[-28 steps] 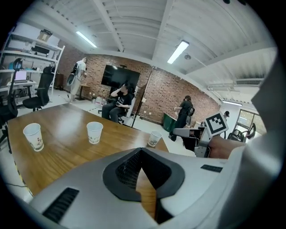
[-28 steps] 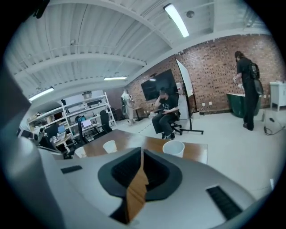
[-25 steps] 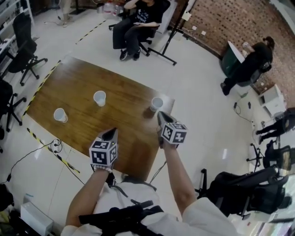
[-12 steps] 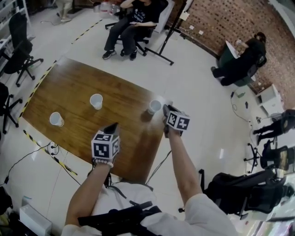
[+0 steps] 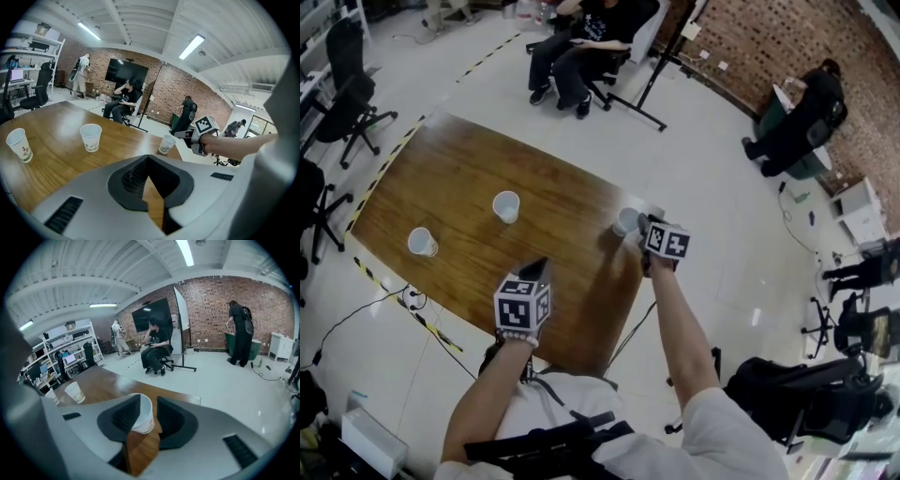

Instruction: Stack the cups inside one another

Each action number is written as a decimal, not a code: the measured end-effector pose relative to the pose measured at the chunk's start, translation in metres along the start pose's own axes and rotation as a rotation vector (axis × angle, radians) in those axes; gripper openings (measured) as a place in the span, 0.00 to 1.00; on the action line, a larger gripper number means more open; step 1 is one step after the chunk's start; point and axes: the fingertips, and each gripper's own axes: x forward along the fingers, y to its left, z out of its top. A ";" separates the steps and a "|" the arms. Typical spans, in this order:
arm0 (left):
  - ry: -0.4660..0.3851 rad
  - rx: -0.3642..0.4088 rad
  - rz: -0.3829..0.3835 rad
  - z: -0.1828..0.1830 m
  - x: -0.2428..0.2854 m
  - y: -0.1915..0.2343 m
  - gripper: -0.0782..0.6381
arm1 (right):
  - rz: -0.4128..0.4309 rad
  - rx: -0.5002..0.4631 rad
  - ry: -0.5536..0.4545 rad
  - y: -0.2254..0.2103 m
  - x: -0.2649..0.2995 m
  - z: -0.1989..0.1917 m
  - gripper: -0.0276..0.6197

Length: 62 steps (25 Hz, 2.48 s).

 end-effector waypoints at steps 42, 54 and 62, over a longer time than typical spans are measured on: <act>0.058 -0.065 -0.004 -0.064 -0.019 -0.031 0.11 | 0.202 -0.028 -0.067 0.043 -0.117 0.028 0.06; 0.064 -0.041 -0.023 -0.054 -0.023 -0.013 0.11 | 0.319 -0.070 -0.150 0.136 -0.143 0.078 0.06; 0.073 -0.034 -0.051 -0.023 -0.015 0.033 0.11 | 0.345 -0.064 -0.128 0.192 -0.111 0.092 0.06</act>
